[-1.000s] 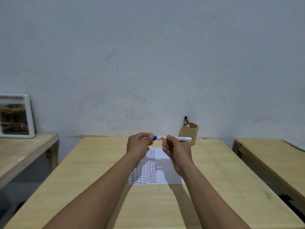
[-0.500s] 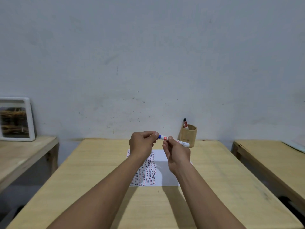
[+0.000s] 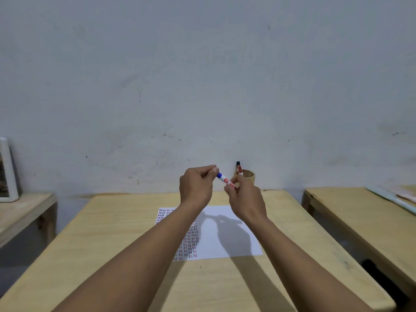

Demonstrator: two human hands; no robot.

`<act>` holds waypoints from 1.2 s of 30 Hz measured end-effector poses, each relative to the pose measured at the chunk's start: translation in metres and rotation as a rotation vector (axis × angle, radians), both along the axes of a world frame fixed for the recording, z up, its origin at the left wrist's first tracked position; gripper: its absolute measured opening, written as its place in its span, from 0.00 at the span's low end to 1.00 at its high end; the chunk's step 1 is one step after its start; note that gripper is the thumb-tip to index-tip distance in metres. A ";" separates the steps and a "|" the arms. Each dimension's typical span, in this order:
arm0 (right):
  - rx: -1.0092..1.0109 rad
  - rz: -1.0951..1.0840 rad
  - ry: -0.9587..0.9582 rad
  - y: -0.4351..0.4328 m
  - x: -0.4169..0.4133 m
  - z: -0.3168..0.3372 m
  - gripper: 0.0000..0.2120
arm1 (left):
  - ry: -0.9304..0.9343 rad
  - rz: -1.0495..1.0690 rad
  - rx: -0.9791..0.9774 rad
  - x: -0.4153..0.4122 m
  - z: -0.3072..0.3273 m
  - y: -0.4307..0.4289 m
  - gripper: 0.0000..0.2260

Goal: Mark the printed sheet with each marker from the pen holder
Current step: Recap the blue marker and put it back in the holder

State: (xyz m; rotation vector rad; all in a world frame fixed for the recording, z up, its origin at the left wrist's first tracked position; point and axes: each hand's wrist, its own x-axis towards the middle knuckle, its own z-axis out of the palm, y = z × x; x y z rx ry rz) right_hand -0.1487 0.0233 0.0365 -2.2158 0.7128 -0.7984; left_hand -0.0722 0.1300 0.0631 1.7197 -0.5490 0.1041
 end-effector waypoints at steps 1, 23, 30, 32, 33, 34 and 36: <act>-0.058 -0.017 0.019 -0.008 0.000 0.002 0.05 | -0.020 -0.011 0.026 0.001 0.002 -0.007 0.10; 0.036 -0.071 -0.086 -0.165 0.083 0.010 0.06 | 0.067 -0.184 0.389 0.080 -0.093 -0.167 0.41; 0.090 -0.066 0.130 -0.177 0.102 -0.018 0.12 | 0.052 -0.202 0.335 0.086 -0.106 -0.179 0.13; 0.125 -0.075 0.109 -0.178 0.102 -0.022 0.09 | 0.066 -0.204 0.316 0.087 -0.110 -0.179 0.15; 0.136 -0.094 0.082 -0.177 0.100 -0.021 0.11 | 0.069 -0.204 0.310 0.086 -0.111 -0.178 0.15; 0.147 -0.107 0.042 -0.175 0.098 -0.021 0.15 | 0.070 -0.206 0.309 0.087 -0.112 -0.178 0.16; 0.141 -0.101 -0.029 -0.170 0.091 -0.021 0.15 | 0.076 -0.205 0.309 0.088 -0.113 -0.178 0.14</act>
